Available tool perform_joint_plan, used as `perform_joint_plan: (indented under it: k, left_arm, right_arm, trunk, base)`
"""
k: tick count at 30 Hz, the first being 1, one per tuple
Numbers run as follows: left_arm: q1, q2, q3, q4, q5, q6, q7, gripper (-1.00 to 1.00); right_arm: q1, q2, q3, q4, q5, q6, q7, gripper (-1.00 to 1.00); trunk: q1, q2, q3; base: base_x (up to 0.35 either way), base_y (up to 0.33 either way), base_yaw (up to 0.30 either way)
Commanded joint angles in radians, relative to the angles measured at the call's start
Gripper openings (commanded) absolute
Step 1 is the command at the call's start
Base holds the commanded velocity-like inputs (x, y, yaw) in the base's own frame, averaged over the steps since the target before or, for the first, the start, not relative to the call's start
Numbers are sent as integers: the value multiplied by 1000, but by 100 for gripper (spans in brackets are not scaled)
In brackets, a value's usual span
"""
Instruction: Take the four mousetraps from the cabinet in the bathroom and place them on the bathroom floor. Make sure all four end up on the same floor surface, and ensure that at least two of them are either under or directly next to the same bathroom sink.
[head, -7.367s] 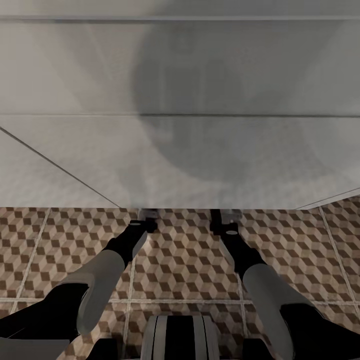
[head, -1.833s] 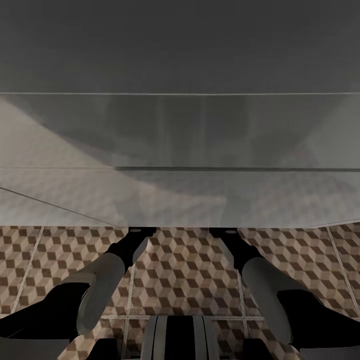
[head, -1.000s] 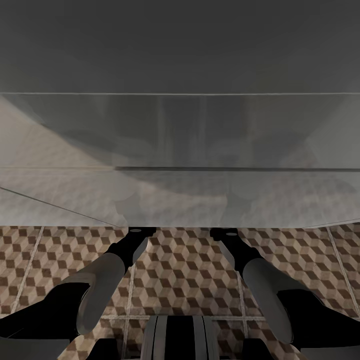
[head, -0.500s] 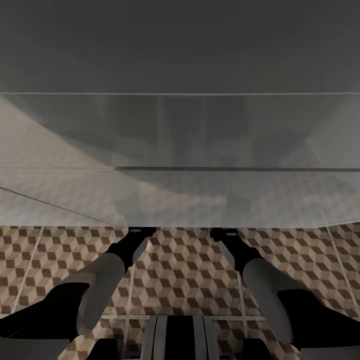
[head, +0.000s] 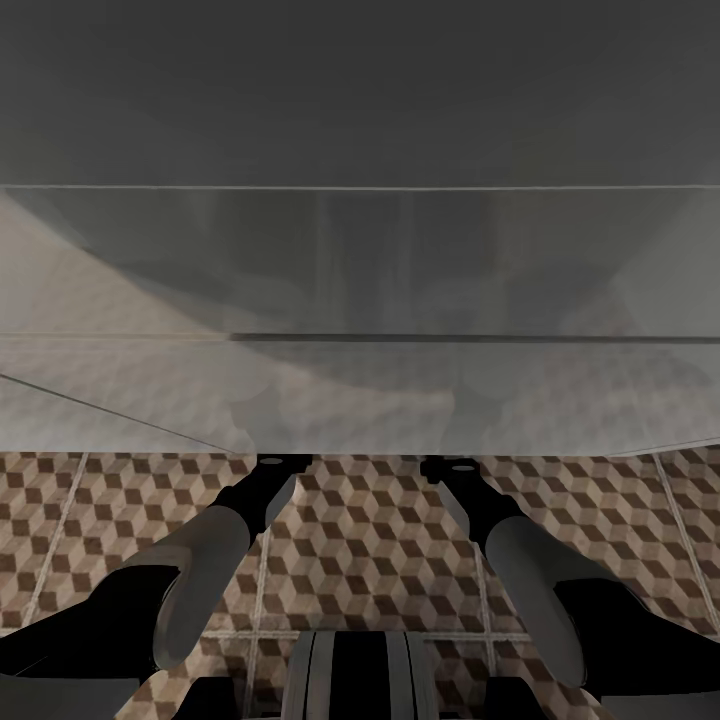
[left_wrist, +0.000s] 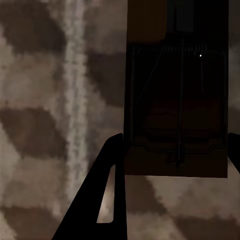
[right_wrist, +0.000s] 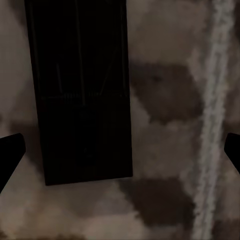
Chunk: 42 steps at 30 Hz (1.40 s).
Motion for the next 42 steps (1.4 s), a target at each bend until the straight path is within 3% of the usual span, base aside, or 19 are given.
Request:
perform_joint_plan:
  k: [1, 22, 32, 42]
  left_arm:
    - [0, -1, 6, -2, -11, 7, 2, -100]
    - [0, -1, 6, 0, -11, 11, 2, -100]
    - [0, 0, 4, 39, -10, 18, 2, -100]
    - [0, 2, 3, 46, -10, 75, 2, -100]
  right_arm:
    - [0, 0, 2, -2, 5, 8, -3, 100]
    - [1, 1, 2, -2, 7, 3, -2, 100]
    - [0, 6, 2, -3, 12, -5, -2, 100]
    - [1, 9, 2, -3, 17, -5, -2, 100]
  trunk:
    - [0, 0, -1]
    - [0, 0, -1]
    - [0, 0, -1]
    - [0, 0, -1]
  base:
    - [0, 0, 0]
    - [0, 0, 0]
    - [0, 0, 0]
    - [0, 0, 0]
